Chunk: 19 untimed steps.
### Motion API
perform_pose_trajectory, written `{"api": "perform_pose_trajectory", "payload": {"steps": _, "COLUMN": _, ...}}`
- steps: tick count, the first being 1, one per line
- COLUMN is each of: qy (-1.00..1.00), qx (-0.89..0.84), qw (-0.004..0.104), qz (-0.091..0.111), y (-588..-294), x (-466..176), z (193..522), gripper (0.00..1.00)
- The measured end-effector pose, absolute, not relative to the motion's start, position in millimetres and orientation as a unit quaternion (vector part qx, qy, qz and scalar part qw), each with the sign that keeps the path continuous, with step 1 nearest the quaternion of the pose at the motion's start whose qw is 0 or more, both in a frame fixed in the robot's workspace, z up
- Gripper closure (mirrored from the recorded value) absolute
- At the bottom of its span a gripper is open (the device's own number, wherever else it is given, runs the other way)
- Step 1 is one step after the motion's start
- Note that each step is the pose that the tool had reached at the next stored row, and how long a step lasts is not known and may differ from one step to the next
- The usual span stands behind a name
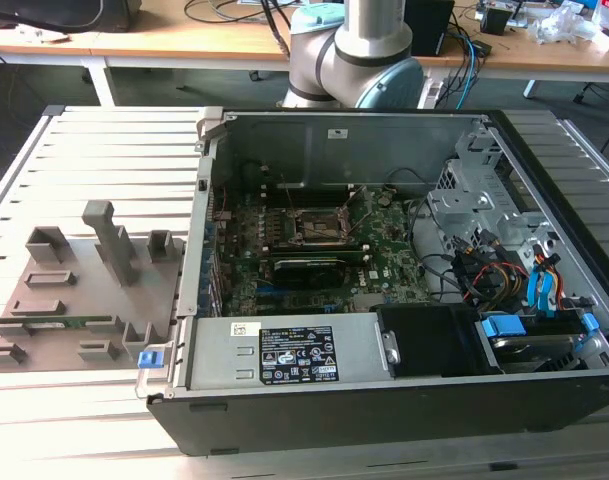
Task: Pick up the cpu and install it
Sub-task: 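Pick up the cpu and move it towards the insertion slot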
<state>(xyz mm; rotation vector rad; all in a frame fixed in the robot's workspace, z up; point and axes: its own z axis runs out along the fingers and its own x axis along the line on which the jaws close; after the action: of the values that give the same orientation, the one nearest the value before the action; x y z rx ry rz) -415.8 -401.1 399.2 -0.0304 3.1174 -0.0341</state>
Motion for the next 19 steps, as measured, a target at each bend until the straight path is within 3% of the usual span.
{"api": "perform_pose_trajectory", "payload": {"steps": 19, "qy": 1.000, "qx": -0.010, "qw": 0.012, "qz": -0.012, "y": -401, "x": -353, "z": 399, "gripper": 0.46}}
